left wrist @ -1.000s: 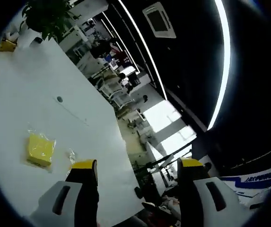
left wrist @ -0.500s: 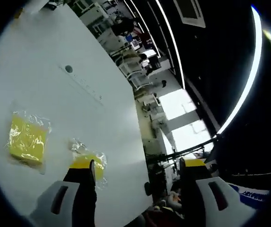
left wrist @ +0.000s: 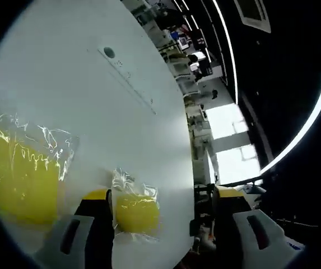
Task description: Compare the silicone blocks by pressing each to a similar depth, holding the contact briefly, and releasing to observe deformation and rebound differences across the visible hardness samples.
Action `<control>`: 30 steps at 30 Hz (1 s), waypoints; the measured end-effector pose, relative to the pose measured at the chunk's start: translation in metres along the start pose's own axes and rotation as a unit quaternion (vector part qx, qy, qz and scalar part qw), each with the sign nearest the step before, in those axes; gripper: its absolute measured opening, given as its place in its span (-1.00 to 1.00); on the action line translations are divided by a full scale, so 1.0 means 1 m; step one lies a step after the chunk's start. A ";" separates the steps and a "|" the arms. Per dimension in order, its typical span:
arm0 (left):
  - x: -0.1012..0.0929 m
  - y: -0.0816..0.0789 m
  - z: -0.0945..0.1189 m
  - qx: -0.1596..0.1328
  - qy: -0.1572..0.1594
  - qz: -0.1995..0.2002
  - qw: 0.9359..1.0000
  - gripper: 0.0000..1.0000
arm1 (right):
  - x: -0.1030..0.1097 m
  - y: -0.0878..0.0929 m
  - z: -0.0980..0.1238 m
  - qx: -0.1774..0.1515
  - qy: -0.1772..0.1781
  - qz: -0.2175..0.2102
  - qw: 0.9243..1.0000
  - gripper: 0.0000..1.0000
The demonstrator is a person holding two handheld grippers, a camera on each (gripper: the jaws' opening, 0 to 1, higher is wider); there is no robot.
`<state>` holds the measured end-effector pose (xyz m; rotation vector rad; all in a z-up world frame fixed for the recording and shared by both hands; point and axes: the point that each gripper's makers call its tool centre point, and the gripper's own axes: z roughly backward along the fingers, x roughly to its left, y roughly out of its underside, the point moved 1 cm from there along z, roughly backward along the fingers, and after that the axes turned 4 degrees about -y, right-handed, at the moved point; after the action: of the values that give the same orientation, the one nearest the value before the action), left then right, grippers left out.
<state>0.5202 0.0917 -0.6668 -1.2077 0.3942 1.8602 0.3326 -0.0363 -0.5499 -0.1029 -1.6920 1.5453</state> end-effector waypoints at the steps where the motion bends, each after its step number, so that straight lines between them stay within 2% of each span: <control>1: 0.007 0.002 -0.004 0.004 -0.008 0.000 1.000 0.48 | -0.003 0.001 0.000 0.001 0.004 -0.002 1.000 0.50; 5: 0.014 0.013 -0.015 0.023 -0.007 0.000 1.000 0.49 | -0.015 0.003 0.000 0.005 0.013 -0.010 1.000 0.48; 11: 0.016 0.020 -0.031 0.029 -0.004 -0.003 1.000 0.45 | -0.030 0.007 -0.003 0.008 0.022 -0.024 0.999 0.45; 13: 0.015 0.023 -0.034 0.034 -0.003 -0.031 0.999 0.33 | -0.033 0.009 -0.005 0.009 0.022 -0.030 0.999 0.44; 14: 0.019 0.024 -0.035 0.036 -0.020 -0.048 0.998 0.26 | -0.034 0.011 -0.005 0.011 0.023 -0.031 0.999 0.43; 20: 0.025 0.022 -0.050 0.017 -0.064 -0.113 0.991 -0.11 | -0.039 0.017 -0.006 0.013 0.023 -0.041 0.999 0.39; 27: 0.043 0.023 -0.055 -0.001 -0.090 -0.097 0.991 -0.60 | -0.044 0.027 -0.001 0.023 0.027 -0.049 0.998 0.33; 28: 0.040 0.019 -0.058 -0.024 -0.084 -0.057 0.995 -0.63 | -0.044 0.029 0.001 0.024 0.028 -0.051 0.998 0.32; 30: 0.041 0.024 -0.059 -0.012 -0.084 -0.075 0.994 -0.68 | -0.046 0.031 0.002 0.025 0.030 -0.055 0.998 0.30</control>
<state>0.5295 0.0596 -0.7351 -1.0575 0.1837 1.8240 0.3474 -0.0563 -0.5989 -0.0306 -1.5851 1.4866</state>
